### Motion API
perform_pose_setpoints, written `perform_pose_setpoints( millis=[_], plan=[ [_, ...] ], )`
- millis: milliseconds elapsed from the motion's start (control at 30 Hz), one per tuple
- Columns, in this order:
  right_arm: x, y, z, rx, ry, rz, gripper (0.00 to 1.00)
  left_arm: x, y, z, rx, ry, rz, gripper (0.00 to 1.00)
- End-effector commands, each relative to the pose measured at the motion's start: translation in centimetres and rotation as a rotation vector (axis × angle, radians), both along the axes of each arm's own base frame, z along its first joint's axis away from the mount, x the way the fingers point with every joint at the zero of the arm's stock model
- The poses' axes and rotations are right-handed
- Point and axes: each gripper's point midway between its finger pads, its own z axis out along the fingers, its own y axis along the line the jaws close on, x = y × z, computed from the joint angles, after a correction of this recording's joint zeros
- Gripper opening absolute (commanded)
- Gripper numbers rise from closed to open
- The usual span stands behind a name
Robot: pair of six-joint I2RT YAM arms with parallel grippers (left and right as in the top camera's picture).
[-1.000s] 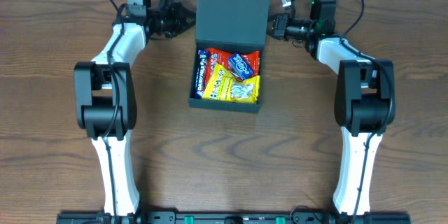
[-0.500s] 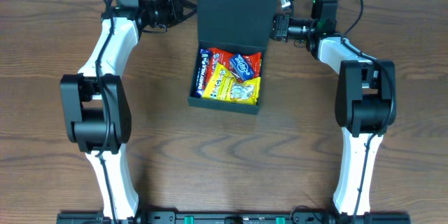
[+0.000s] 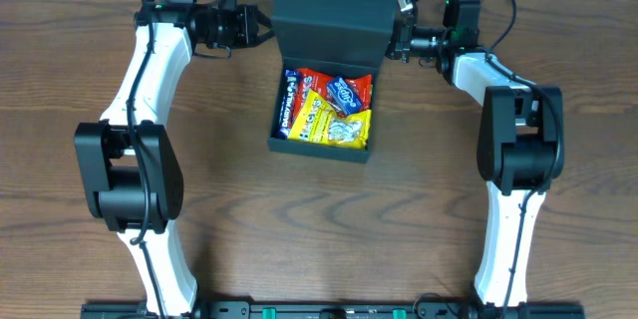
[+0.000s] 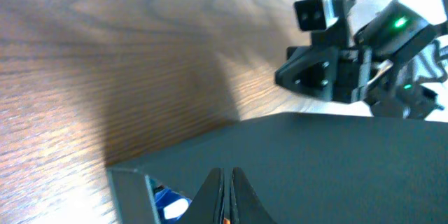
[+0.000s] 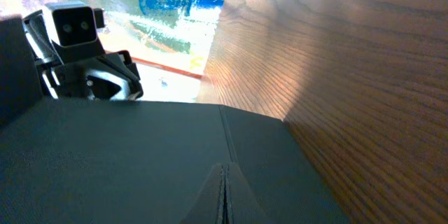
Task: Pack container
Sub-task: 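Swing the lid down over the box with both grippers, then withdraw both grippers away from the closed box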
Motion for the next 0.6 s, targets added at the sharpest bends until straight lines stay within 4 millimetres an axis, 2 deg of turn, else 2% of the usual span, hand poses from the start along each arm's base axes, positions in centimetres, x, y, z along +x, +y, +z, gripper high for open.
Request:
perform_pose_setpoints(
  millis=[0, 133, 300, 400, 567],
  plan=[
    [0.5, -0.1, 2.9, 0.002, -0.051, -0.011, 0.02, 0.3, 0.6, 1.5, 0.061, -0.075, -0.001, 0.06],
    [1.5, -0.6, 2.1, -0.034, -0.027, -0.078, 0.02, 0.4, 2.0, 0.9, 0.093, -0.049, 0.036, 0.06],
    [2.4, -1.4, 0.6, -0.085, 0.034, -0.16, 0.02, 0.6, 4.3, 0.9, 0.089, -0.027, 0.088, 0.06],
    [2.7, -1.7, 0.3, -0.097, 0.034, -0.179, 0.02, 0.4, 5.7, 0.9, 0.091, -0.005, 0.115, 0.06],
    [3.1, -2.7, -0.9, -0.144, 0.068, -0.23, 0.01, -0.3, 7.4, -0.9, 0.179, 0.075, 0.173, 0.06]
  ],
)
